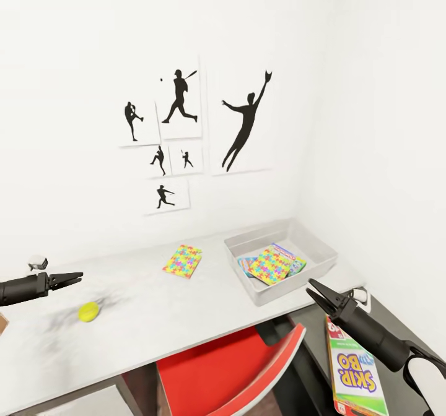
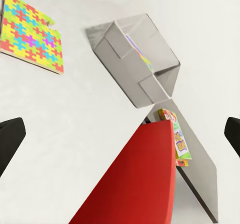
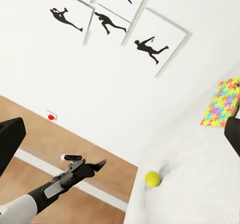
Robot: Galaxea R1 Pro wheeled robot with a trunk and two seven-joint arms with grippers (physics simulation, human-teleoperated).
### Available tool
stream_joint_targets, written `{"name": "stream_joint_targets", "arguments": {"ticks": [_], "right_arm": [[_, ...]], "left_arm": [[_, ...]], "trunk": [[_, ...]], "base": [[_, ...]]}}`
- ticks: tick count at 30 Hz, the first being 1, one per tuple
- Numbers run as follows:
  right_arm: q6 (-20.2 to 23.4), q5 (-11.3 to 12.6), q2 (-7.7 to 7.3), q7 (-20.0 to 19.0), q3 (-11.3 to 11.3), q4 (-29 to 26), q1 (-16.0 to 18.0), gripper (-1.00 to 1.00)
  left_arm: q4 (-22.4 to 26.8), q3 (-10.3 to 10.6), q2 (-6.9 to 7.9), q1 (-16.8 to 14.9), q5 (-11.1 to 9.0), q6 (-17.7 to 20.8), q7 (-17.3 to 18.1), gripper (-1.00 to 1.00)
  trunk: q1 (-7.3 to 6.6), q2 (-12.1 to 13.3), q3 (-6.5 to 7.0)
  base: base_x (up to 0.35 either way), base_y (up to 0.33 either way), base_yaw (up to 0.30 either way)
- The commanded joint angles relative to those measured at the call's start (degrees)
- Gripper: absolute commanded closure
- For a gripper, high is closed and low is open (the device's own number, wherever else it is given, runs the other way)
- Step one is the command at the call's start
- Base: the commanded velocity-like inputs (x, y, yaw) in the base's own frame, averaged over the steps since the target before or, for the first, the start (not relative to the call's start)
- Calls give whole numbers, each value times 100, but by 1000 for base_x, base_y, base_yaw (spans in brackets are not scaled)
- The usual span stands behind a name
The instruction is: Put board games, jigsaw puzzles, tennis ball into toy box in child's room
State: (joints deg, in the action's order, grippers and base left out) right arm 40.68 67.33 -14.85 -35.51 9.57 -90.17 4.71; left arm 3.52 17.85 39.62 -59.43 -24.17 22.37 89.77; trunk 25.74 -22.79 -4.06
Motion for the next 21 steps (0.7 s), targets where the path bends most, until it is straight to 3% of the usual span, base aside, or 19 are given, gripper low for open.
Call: {"name": "stream_joint_targets", "arguments": {"ticks": [1, 21], "right_arm": [[38, 26, 0, 1, 7, -1, 4, -100], [37, 26, 0, -6, 2, -1, 4, -100]], "left_arm": [[3, 51, 2, -7, -35, 54, 23, -100], [9, 52, -7, -7, -27, 31, 23, -100]], "trunk": [[4, -13, -6], [4, -13, 163]], "base": [[0, 0, 115], [0, 0, 137]]}}
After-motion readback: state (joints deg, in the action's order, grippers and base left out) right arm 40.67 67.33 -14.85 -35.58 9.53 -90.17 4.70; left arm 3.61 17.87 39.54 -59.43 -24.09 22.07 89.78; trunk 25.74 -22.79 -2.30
